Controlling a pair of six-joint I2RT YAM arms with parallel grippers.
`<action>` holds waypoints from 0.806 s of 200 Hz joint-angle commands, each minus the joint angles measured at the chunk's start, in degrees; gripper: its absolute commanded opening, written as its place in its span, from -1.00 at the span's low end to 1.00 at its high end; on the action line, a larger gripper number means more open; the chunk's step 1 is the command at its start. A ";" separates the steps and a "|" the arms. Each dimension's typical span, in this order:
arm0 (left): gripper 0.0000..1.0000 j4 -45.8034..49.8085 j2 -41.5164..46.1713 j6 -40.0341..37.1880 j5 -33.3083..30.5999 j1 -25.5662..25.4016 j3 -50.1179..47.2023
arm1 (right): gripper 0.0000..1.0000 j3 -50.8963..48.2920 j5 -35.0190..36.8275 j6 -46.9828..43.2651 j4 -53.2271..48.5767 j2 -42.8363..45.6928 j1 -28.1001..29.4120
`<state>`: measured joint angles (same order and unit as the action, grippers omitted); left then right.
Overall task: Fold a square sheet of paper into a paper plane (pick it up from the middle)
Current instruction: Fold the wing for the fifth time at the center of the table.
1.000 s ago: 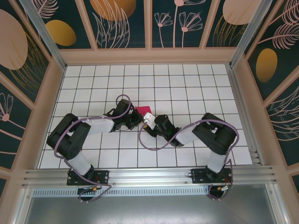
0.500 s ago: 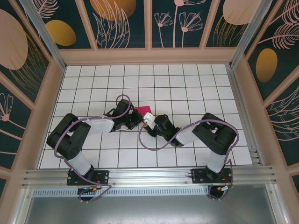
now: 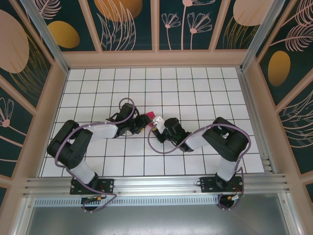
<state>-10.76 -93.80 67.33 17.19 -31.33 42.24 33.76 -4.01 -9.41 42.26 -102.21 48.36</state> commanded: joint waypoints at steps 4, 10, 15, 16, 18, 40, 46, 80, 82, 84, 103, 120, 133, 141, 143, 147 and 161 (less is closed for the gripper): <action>0.15 1.49 4.31 -1.74 -2.39 2.31 -0.08 | -0.79 1.16 -6.78 4.86 0.26 0.89 -1.32; 0.17 1.45 4.82 -2.05 -2.74 2.62 -0.37 | -0.79 1.38 -7.54 5.37 -0.05 0.73 -1.57; 0.19 1.51 5.29 -2.27 -3.03 2.83 -0.57 | -0.79 1.52 -8.16 5.94 -0.19 0.56 -1.72; 0.20 1.53 5.38 -2.33 -3.08 2.88 -0.66 | -0.79 1.55 -8.23 6.05 -0.18 0.50 -1.79; 0.20 1.53 5.51 -2.37 -3.16 2.97 -0.73 | -0.79 1.63 -8.43 6.17 -0.27 0.50 -1.82; 0.23 0.82 6.58 -2.98 -3.26 3.46 -1.92 | -0.78 2.88 -11.23 8.83 -1.54 -0.30 -2.87; 0.23 0.39 6.76 -3.05 -3.15 3.47 -2.26 | -0.77 3.05 -11.81 9.56 -1.53 -0.41 -3.20; 0.24 -3.27 7.47 -4.18 -2.34 3.56 -4.64 | -0.80 3.19 -16.42 15.10 -1.05 -0.36 -5.91; 0.24 -3.51 7.48 -4.23 -2.34 3.56 -4.69 | -0.80 3.23 -16.59 15.40 -1.02 -0.42 -5.97; 0.24 -3.83 7.49 -4.29 -2.23 3.56 -4.77 | -0.80 3.24 -16.74 15.68 -0.97 -0.42 -6.10; 0.23 -7.77 7.41 -5.01 -0.19 3.56 -5.95 | -0.82 3.40 -18.77 18.22 -0.76 -0.83 -7.07; 0.20 -11.70 7.23 -5.27 1.66 3.56 -7.18 | -0.85 3.20 -20.57 21.26 0.02 -1.40 -7.94; 0.17 -14.21 6.96 -5.45 2.74 3.56 -7.92 | -0.85 2.74 -22.01 23.56 1.18 -1.58 -8.66; 0.15 -15.38 6.59 -5.90 3.54 3.56 -8.12 | -0.85 2.63 -22.60 24.79 1.53 -1.59 -9.04; 0.14 -15.72 6.54 -6.03 3.68 3.56 -8.13 | -0.85 2.56 -22.72 25.14 1.73 -1.65 -9.13; 0.12 -16.19 6.38 -6.14 4.19 3.54 -8.21 | -0.85 2.47 -23.13 25.75 2.06 -1.69 -9.23; 0.05 -17.82 5.59 -6.50 5.69 3.56 -8.22 | -0.85 2.27 -24.45 27.87 2.94 -2.08 -9.68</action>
<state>-21.76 -87.59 62.96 19.22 -28.05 34.72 35.75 -23.86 12.56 41.60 -103.15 39.57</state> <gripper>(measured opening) 0.550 0.077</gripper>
